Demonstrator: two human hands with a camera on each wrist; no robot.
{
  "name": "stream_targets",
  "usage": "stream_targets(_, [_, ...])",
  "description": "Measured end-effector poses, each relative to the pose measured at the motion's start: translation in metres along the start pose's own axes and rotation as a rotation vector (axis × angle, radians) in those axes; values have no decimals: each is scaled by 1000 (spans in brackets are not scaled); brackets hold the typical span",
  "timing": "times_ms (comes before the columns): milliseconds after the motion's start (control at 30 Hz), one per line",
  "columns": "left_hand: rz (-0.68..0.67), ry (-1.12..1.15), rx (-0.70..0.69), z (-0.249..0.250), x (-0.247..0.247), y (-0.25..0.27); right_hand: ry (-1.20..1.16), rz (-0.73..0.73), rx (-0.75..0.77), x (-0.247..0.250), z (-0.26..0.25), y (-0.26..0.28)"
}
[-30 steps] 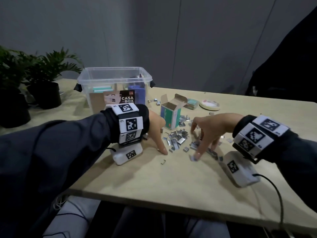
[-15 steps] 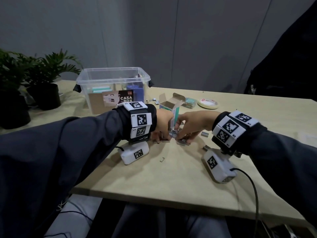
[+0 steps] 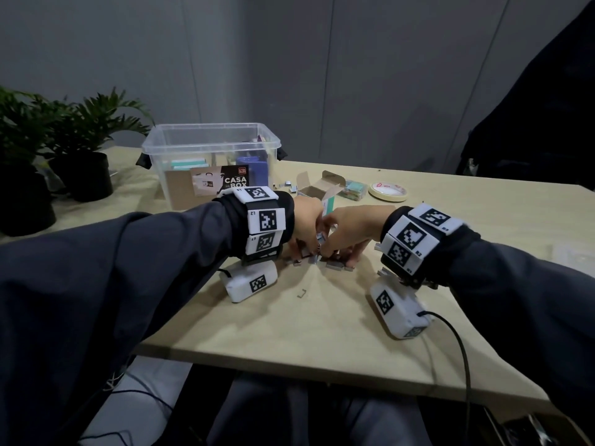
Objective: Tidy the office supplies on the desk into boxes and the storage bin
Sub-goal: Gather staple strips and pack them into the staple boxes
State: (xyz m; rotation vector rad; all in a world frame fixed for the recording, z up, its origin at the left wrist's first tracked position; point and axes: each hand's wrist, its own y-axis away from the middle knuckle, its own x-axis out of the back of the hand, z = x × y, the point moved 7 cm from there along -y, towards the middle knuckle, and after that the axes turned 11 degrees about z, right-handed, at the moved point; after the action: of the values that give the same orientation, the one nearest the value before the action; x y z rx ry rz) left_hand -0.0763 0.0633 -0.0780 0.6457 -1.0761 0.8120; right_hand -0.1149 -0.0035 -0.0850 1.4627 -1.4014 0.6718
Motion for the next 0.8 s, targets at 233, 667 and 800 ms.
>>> stream_targets(233, [-52,244,94,-8,2,4,-45,15,-3,0,-2,3])
stream_targets(667, [-52,339,16,10,59,5,-77,67,53,57,-17,10])
stream_targets(800, [84,398,-18,21,107,-9,-112,237,71,108,-32,9])
